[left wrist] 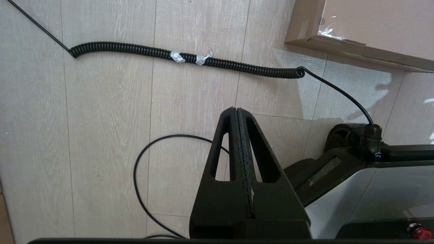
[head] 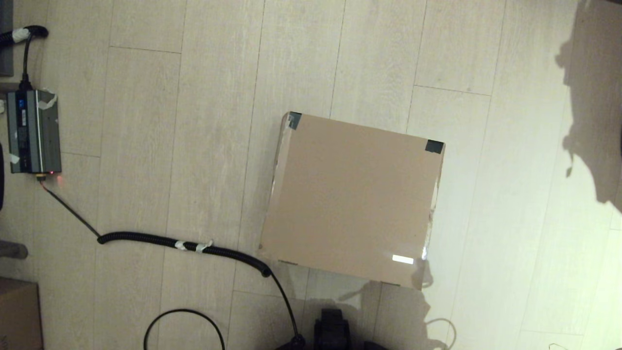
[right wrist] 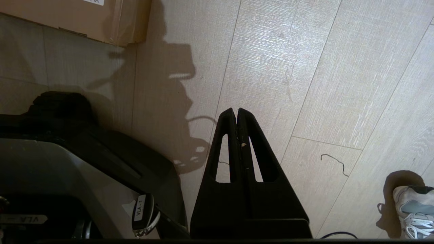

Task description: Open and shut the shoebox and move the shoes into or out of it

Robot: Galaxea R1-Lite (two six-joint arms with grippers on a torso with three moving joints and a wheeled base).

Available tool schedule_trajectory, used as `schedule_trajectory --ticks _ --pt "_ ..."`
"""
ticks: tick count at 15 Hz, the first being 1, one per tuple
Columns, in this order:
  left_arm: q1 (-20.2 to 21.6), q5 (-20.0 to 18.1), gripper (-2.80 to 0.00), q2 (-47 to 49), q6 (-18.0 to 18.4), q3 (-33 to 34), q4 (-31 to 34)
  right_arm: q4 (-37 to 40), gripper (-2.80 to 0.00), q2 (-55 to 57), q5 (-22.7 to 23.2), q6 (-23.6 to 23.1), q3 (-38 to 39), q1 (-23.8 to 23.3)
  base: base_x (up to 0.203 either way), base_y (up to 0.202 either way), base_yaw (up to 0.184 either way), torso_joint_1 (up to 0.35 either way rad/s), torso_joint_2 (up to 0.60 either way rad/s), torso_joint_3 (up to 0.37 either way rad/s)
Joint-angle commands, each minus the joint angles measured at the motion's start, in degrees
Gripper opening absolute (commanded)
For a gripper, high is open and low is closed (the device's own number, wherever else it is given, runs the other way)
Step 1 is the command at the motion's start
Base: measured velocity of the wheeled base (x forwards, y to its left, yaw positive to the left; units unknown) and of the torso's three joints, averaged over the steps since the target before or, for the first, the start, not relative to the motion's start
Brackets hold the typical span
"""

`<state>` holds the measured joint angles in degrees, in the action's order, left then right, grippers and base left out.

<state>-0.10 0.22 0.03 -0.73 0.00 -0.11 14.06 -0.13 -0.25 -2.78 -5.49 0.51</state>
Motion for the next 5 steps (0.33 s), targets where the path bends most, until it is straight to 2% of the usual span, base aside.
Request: schedule_trajectory --ticks 1,5 --pt "0.0 0.0 -2.80 0.0 -0.1 0.0 -0.1 0.1 -2.80 0.1 0.0 0.2 -0.1 0.0 0.000 0.000 0.000 0.000 0.00 0.000" --pt "0.0 0.0 -2.80 0.0 0.0 0.0 -0.1 0.1 -2.80 0.1 0.1 1.6 -0.1 0.0 0.000 0.000 0.000 0.000 0.00 0.000"
